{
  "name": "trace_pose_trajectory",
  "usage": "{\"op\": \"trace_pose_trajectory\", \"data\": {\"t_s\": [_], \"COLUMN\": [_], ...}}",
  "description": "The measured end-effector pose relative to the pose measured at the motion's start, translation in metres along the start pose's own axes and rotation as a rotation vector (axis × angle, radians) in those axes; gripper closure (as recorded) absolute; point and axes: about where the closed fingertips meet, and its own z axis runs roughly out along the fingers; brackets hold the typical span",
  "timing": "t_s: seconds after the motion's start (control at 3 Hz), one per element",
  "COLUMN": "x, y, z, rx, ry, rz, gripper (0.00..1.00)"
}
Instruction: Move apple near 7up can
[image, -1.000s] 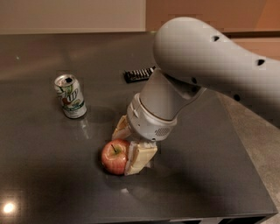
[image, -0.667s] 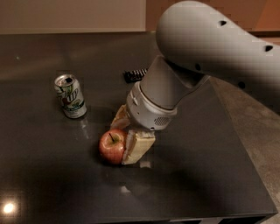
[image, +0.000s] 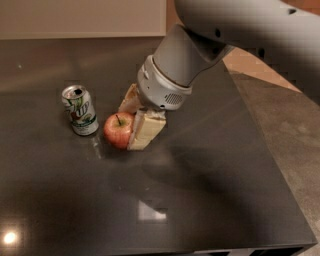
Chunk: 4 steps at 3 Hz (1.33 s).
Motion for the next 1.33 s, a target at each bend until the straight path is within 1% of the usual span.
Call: {"op": "trace_pose_trajectory", "data": {"t_s": [0.33, 0.67, 1.0, 1.33], "x": [-0.002, 0.003, 0.011, 0.019], "y": [-0.031, -0.051, -0.065, -0.079], "z": [0.003, 0.016, 0.031, 0.046], "rx": [0.005, -0.01, -0.03, -0.036], "ry": [-0.013, -0.013, -0.008, -0.021], "rz": [0.019, 0.044, 0.076, 0.101], "gripper": [1.0, 1.0, 1.0, 1.0]}}
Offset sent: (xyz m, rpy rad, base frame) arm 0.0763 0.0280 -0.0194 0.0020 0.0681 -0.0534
